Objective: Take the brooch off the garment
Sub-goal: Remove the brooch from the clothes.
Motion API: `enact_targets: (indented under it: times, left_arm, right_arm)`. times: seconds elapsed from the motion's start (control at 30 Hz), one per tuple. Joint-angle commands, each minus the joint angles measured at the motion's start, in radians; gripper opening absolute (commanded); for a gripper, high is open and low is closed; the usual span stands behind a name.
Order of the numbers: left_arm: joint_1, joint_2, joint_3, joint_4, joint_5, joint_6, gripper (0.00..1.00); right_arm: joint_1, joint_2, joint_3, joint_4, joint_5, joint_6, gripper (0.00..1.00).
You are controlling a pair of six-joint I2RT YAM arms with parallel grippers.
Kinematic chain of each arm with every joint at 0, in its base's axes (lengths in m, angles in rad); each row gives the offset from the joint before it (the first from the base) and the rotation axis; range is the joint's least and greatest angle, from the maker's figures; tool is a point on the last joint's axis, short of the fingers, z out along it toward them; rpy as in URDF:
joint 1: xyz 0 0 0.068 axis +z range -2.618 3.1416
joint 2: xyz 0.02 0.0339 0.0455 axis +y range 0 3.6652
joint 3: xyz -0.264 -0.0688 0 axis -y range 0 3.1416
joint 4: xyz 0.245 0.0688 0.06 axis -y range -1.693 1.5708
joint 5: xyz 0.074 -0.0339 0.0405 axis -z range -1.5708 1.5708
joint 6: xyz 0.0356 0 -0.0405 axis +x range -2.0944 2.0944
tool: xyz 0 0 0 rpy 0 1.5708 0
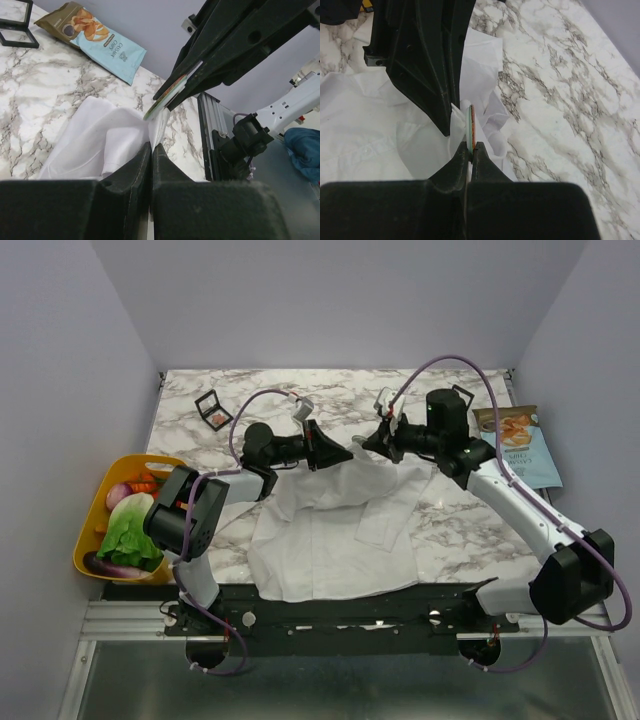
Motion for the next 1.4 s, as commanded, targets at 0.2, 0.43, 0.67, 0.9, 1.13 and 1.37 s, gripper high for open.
enact_targets:
  times: [0.2, 0.43, 0.67, 0.9, 1.13, 1.37]
  left_arm:
    - [0.003, -0.013, 0.028, 0.013, 0.019, 0.012, 0.16]
    - [0.003, -0.024, 0.019, 0.004, 0.007, 0.024, 0.17]
    - [-0.008, -0.051, 0.017, -0.103, -0.016, 0.120, 0.20]
    - [-0.063, -0.154, 0.011, -0.393, -0.129, 0.435, 0.26]
    - [-0.106, -0.218, 0.045, -0.577, -0.238, 0.625, 0.32]
    - [-0.184, -0.251, 0.056, -0.735, -0.272, 0.846, 0.32]
  right_arm:
    - [0.010, 0.114, 0.189, -0.393, 0.260, -0.088, 0.01]
    - [0.036, 0.146, 0.230, -0.523, 0.377, -0.079, 0.01]
    - [0.075, 0.195, 0.328, -0.667, 0.520, -0.059, 0.01]
    - [0.076, 0.341, 0.547, -0.987, 0.624, -0.042, 0.01]
    - [0.076, 0.390, 0.512, -1.085, 0.586, -0.053, 0.01]
    - [0.076, 0.439, 0.543, -1.145, 0.453, -0.062, 0.01]
